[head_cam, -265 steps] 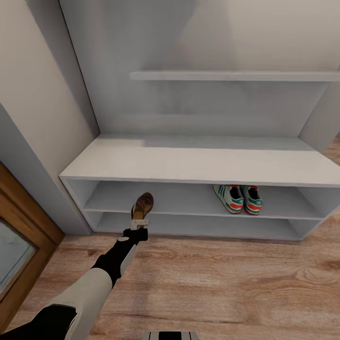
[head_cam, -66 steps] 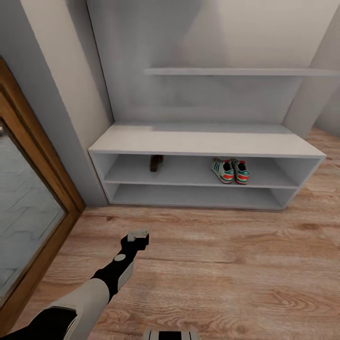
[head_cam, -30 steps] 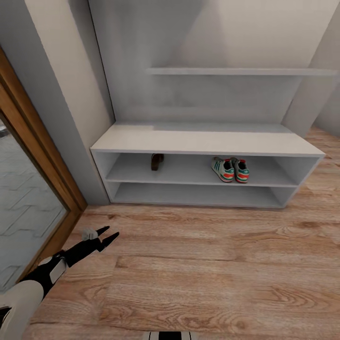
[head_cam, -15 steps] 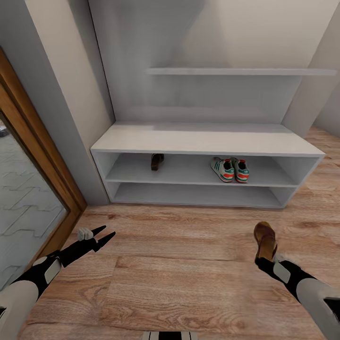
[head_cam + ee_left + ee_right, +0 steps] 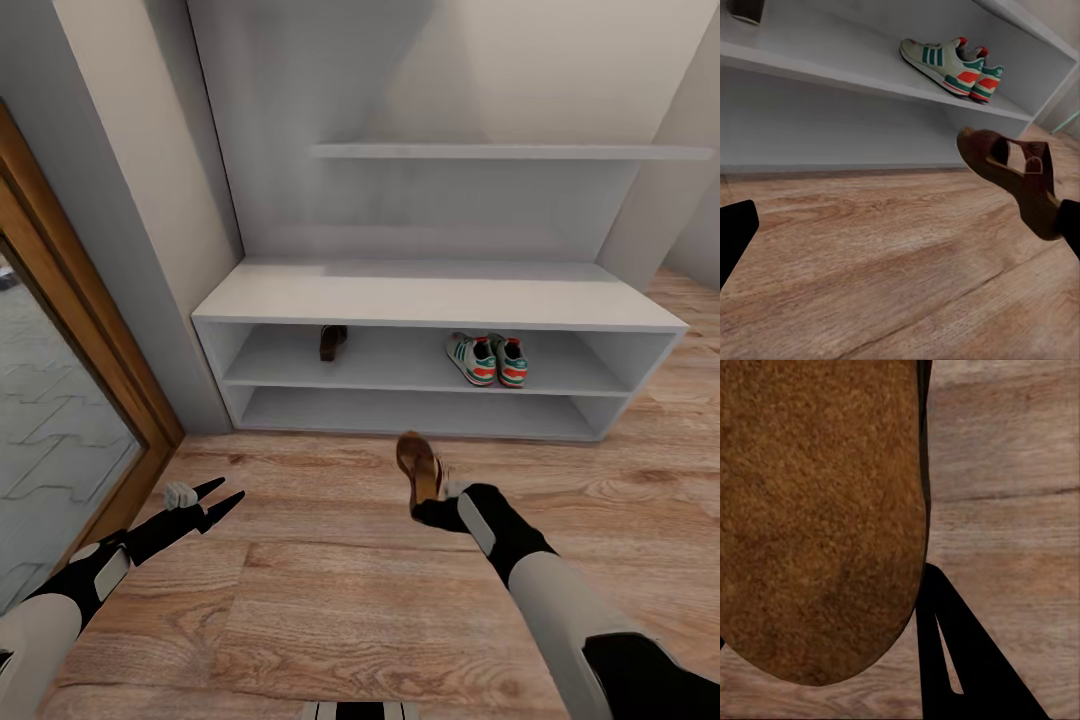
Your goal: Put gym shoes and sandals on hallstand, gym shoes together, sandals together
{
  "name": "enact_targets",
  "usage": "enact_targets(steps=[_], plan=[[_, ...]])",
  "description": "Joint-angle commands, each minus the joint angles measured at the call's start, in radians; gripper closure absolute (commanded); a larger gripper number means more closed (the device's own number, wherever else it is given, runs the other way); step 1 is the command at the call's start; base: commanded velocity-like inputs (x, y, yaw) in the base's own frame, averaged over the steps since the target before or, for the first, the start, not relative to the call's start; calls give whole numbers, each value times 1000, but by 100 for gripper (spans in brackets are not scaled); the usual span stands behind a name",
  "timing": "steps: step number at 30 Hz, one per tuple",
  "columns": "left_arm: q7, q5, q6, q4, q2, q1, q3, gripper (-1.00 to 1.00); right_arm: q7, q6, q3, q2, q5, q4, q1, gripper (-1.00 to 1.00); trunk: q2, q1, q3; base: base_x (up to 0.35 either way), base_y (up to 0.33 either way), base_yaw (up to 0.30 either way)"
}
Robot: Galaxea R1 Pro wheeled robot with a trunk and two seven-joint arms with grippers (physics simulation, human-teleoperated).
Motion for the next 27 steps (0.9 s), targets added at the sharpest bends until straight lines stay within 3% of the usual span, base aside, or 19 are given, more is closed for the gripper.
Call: enact_targets(steps=[1, 4, 9, 12, 16, 19, 27], plan=[[-2, 5, -6, 1, 0, -1, -3, -100, -10, 11, 5, 6, -7, -5, 0, 100, 0, 0, -1, 0, 0, 0], [-3, 5, -6, 1, 0, -1, -3, -100, -11, 32, 5, 30, -6, -12, 0, 100, 0, 0, -1, 0, 0, 0], [-2, 4, -6, 1, -1, 0, -5, -100, -12, 49, 7, 36, -1, -11, 0, 100, 0, 0, -1, 0, 0, 0], [-2, 4, -6, 1, -2, 0, -6, -100, -12, 55, 9, 36, 38, -14, 0, 100, 0, 0, -1, 0, 0, 0], [-2, 4, -6, 1, -2, -1, -7, -100, -9, 56, 11, 37, 138, -18, 0, 100, 0, 0, -1, 0, 0, 0], [-2, 4, -6, 1, -5, -1, -7, -100, -9, 56, 11, 35, 176, -21, 0, 100, 0, 0, -1, 0, 0, 0], [-2, 4, -6, 0, -10, 0, -23, -100, -10, 56, 11, 36, 186, -20, 0, 100, 0, 0, -2, 0, 0, 52]])
